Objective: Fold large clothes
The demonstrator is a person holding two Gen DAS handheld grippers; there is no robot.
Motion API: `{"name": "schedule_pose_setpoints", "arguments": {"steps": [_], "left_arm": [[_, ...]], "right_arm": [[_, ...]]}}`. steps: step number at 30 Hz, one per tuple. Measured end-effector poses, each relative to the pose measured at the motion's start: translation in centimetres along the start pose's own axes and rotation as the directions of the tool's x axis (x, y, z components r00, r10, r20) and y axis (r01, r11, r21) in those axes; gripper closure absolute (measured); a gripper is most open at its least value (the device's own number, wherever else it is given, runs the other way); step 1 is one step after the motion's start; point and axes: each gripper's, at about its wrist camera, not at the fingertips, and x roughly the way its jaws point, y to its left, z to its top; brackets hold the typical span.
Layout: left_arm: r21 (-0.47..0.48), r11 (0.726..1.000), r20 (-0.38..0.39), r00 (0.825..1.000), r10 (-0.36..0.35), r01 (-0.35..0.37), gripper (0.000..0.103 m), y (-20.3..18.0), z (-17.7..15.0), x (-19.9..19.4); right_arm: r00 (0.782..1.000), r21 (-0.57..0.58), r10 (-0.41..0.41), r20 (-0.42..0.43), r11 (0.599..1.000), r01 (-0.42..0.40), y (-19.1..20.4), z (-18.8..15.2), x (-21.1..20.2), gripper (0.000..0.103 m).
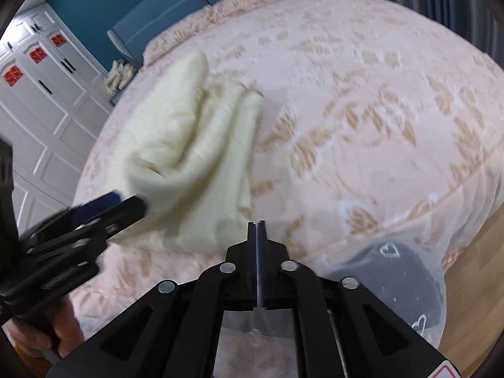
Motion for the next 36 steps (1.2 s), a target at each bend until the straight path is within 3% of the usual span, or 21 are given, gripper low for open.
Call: {"name": "schedule_pose_setpoints", "arguments": {"steps": [1, 2, 3, 8, 12, 13, 14, 15, 18, 26, 36], "left_arm": [[-0.020, 1.000, 0.014, 1.000, 0.012, -0.012, 0.046, 0.8, 0.0, -0.7], [-0.045, 0.998, 0.030, 0.999, 0.034, -0.033, 0.046, 1.9, 0.0, -1.6], [-0.072, 0.996, 0.040, 0.997, 0.061, -0.058, 0.046, 3.0, 0.0, -2.3], [-0.206, 0.966, -0.009, 0.987, 0.159, -0.158, 0.045, 8.6, -0.2, -2.7], [-0.269, 0.948, -0.047, 0.985, 0.164, -0.171, 0.045, 10.7, -0.5, -1.8], [-0.274, 0.944, -0.052, 0.983, 0.176, -0.183, 0.045, 10.9, -0.5, -1.5], [-0.276, 0.943, -0.054, 0.982, 0.180, -0.188, 0.045, 11.0, -0.6, -1.4], [-0.277, 0.941, -0.056, 0.981, 0.185, -0.194, 0.045, 11.1, -0.5, -1.2], [-0.275, 0.940, -0.065, 0.979, 0.191, -0.201, 0.045, 11.4, -0.4, -0.8], [-0.248, 0.948, -0.082, 0.979, 0.185, -0.200, 0.045, 10.5, -0.2, 0.3], [-0.175, 0.963, -0.141, 0.973, 0.183, -0.207, 0.044, 8.0, -1.3, 3.4]], "right_arm": [[1.000, -0.002, 0.007, 0.017, 1.000, -0.007, 0.6, 0.5, -0.4, 0.081], [0.999, -0.005, 0.020, 0.029, 1.000, -0.020, 1.2, 0.9, -0.7, 0.062], [0.997, -0.009, 0.052, 0.050, 0.999, -0.051, 2.1, 1.6, -1.1, 0.051], [0.988, -0.071, 0.137, 0.066, 0.989, -0.132, 6.8, 4.2, -0.2, 0.049], [0.997, -0.075, 0.082, 0.004, 0.994, -0.081, 8.6, 4.9, 2.9, 0.049], [0.997, -0.063, 0.081, -0.013, 0.995, -0.082, 8.6, 5.0, 3.6, 0.050], [0.997, -0.048, 0.072, -0.037, 0.996, -0.073, 8.5, 5.0, 4.5, 0.058], [0.997, -0.046, 0.064, -0.050, 0.997, -0.067, 8.5, 4.9, 5.0, 0.075], [0.997, -0.064, 0.055, -0.046, 0.996, -0.058, 8.4, 4.7, 4.9, 0.086], [1.000, -0.068, 0.019, 0.012, 0.998, -0.018, 6.9, 3.1, 1.5, 0.091], [0.994, 0.007, -0.076, -0.081, 0.997, 0.077, 1.7, -0.4, 4.4, 0.092]]}}
